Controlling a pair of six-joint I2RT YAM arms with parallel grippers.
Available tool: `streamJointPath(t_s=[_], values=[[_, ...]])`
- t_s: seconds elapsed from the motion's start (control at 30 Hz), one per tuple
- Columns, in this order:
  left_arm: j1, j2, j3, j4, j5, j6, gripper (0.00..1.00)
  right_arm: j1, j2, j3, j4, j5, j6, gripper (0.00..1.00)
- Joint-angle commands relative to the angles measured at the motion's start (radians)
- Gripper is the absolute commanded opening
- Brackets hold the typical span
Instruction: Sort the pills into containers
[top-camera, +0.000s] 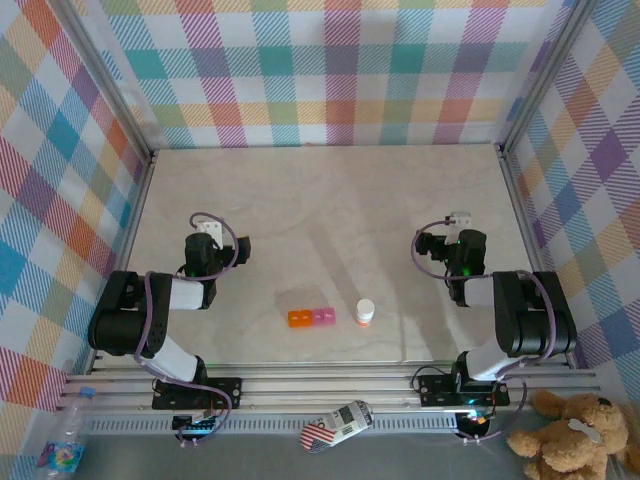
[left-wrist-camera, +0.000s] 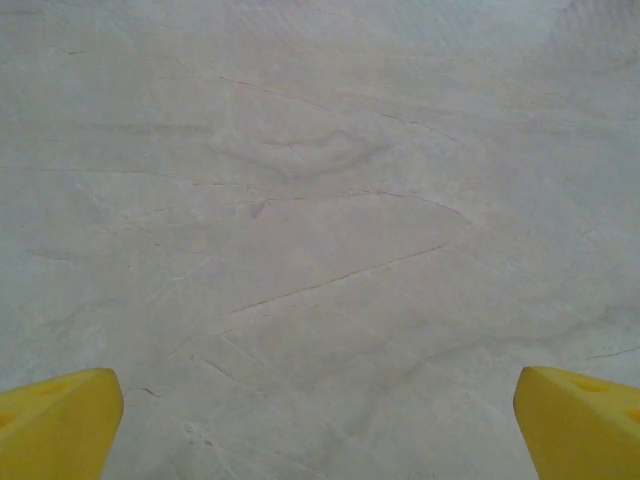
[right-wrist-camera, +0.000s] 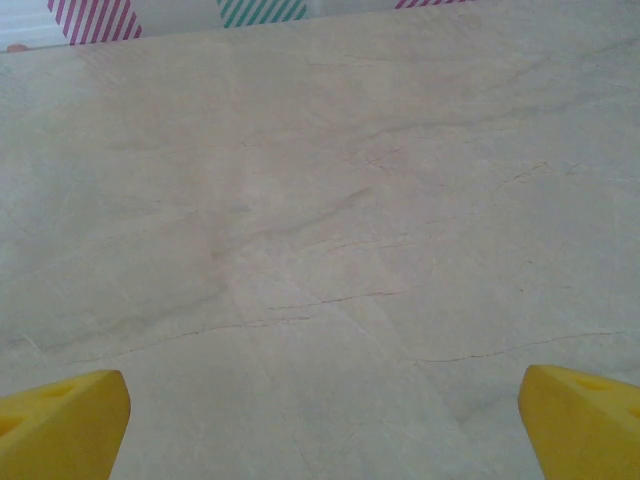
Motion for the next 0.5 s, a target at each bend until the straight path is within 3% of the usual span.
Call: streamJointPath(t_s=[0.0,0.47], values=[[0.015,-0.001,0.022,0.002,0.013,-0.007,1.00,-0.003,-0.001,0.022,0.008,-0.020,-0.019,0.99],[0.016,0.001,0.025,-0.004,0.014,-0.008,1.00,-0.003,-0.001,0.020,0.008,-0.020,-0.019,0.99]])
